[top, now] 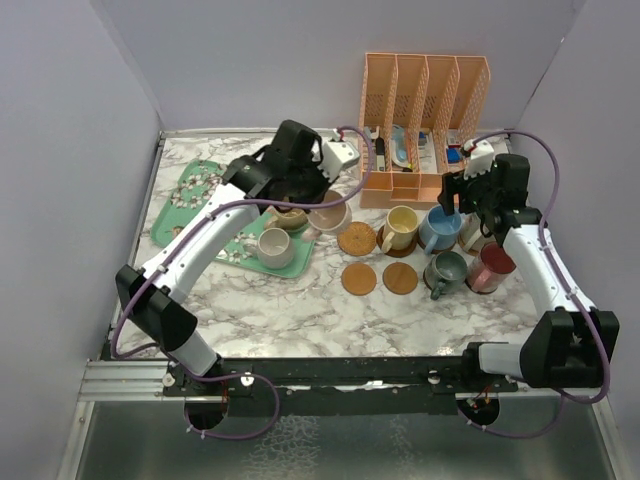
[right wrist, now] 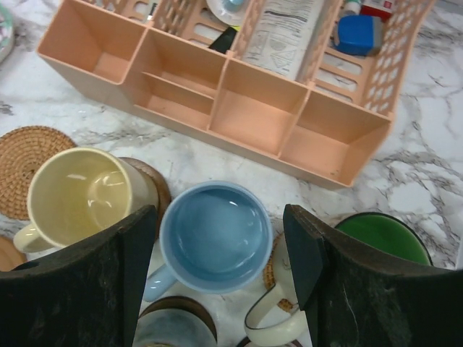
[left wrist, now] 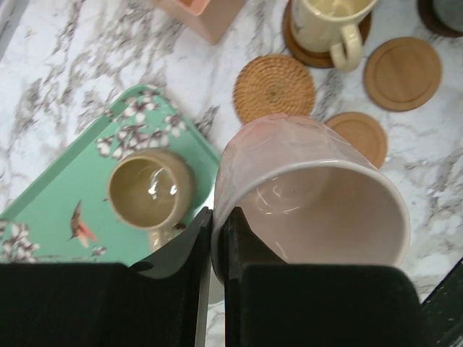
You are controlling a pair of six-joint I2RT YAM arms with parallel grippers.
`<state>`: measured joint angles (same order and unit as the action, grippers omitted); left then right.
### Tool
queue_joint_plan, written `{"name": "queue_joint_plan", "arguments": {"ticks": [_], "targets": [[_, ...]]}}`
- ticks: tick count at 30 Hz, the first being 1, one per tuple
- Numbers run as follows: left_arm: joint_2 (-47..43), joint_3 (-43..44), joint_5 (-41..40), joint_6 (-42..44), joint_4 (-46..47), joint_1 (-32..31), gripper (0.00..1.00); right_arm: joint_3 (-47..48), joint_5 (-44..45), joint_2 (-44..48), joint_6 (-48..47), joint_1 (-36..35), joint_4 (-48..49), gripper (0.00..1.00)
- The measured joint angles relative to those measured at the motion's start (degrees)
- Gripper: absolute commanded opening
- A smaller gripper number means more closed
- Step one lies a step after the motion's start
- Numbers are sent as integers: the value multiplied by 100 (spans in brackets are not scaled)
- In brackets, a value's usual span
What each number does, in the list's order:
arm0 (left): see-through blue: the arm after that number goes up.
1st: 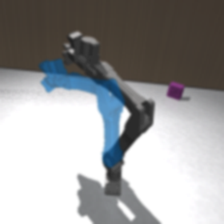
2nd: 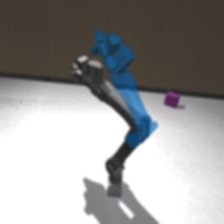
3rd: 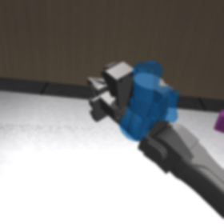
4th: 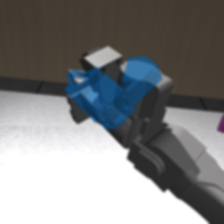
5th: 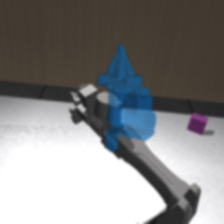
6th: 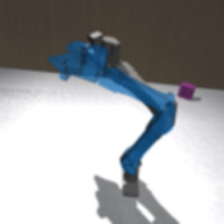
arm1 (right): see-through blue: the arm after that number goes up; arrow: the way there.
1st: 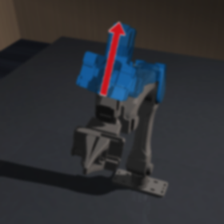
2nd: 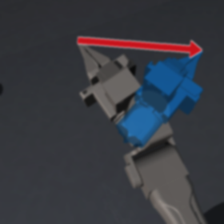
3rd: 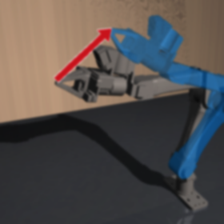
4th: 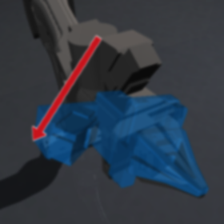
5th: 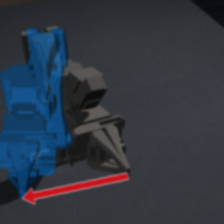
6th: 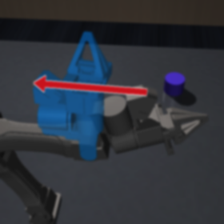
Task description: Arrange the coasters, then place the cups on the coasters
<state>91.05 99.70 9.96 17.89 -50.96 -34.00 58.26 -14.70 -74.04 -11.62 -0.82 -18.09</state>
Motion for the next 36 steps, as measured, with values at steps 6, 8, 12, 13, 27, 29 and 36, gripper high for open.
{"name": "queue_joint_plan", "arguments": {"ticks": [6, 8, 12, 13, 27, 29, 36], "targets": [[291, -214, -144, -791, 455, -946, 0, -70, -11, 66, 66, 411, 61, 71], [466, -214, -153, -1023, 581, -1215, 0, -103, -22, 66, 83, 498, 79, 72], [859, -214, -343, -1515, 850, -1694, 0, -160, -109, 74, 87, 601, 120, 72], [1001, -203, -452, -1670, 920, -1829, 0, -170, -129, 79, 87, 619, 127, 72], [2288, 605, -1495, -3034, 1043, -2575, 0, -199, -315, 227, 94, 695, 151, 72], [2444, 807, -1609, -3163, 1043, -2575, 0, -199, -321, 238, 96, 695, 151, 72], [2953, 1185, -1908, -3427, 994, -2577, 0, -199, -389, 238, 107, 695, 162, 72]]}}
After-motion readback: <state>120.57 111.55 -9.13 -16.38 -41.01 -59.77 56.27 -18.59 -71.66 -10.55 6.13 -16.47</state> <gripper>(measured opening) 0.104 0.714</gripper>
